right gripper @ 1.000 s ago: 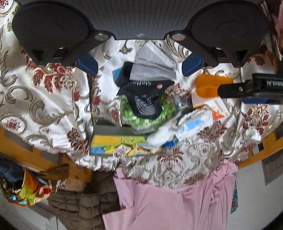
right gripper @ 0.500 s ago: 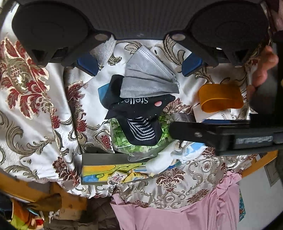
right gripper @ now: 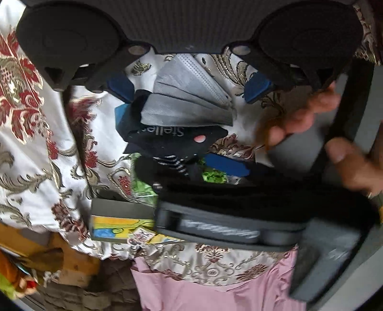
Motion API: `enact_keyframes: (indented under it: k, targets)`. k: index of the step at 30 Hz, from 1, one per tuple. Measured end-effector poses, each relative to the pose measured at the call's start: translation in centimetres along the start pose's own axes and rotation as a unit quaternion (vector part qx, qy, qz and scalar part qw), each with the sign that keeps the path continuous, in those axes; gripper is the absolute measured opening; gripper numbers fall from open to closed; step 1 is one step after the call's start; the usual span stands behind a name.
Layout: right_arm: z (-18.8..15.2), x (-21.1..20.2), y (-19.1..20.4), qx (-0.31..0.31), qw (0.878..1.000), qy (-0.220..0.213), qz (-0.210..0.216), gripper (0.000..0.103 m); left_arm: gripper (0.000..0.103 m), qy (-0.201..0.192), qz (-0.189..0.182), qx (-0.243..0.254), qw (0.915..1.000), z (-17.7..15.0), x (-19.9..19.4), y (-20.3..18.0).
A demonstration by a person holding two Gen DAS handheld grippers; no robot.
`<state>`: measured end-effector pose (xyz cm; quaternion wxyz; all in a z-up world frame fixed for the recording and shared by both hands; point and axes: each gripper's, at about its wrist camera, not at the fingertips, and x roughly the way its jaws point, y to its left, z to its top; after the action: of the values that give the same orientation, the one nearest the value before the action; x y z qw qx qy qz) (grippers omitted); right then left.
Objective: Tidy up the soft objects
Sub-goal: 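Grasp the black Stellest sock with the left tool while the right grasps the grey mask, then carry the black sock and grey mask over the painted tray with both tools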
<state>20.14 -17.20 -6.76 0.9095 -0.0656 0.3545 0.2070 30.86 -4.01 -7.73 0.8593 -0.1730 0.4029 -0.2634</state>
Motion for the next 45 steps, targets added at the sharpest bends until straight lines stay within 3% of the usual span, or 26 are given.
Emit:
enact_keyframes:
  k: [5, 8, 15, 17, 20, 28, 31, 45]
  targets:
    - [0.1, 1.3, -0.2, 0.012, 1.0, 0.015, 0.009, 0.097, 0.092, 0.028, -0.012, -0.026, 0.9992, 0.5, 1.2, 1.1]
    - [0.1, 1.8, -0.1, 0.009, 1.0, 0.018, 0.007, 0.092, 0.086, 0.042, -0.02, -0.048, 0.9978, 0.5, 1.5, 1.8]
    - [-0.2, 1.8, 0.5, -0.005, 1.0, 0.016, 0.001, 0.063, 0.055, 0.06, -0.023, -0.059, 0.9962, 0.0, 2.2, 2.4]
    - [-0.3, 1.7, 0.6, -0.009, 1.0, 0.016, -0.003, 0.056, 0.042, 0.065, -0.024, -0.062, 0.9957, -0.2, 2.3, 2.6]
    - [-0.3, 1.4, 0.8, -0.008, 1.0, 0.014, -0.003, 0.044, 0.033, 0.064, -0.024, -0.061, 0.9958, -0.4, 2.2, 2.8]
    - [0.0, 0.5, 1.0, -0.024, 1.0, 0.008, 0.003, 0.023, 0.024, 0.051, -0.028, -0.062, 0.9964, -0.2, 1.0, 2.9]
    - [-0.2, 0.1, 1.3, -0.031, 0.999, 0.009, 0.003, 0.016, 0.015, 0.045, -0.025, -0.059, 0.9969, -0.2, 0.4, 2.8]
    - [-0.6, -2.4, 2.4, -0.068, 0.998, -0.013, -0.01, 0.009, 0.004, -0.012, -0.002, -0.06, 0.9981, -0.7, -3.8, 2.2]
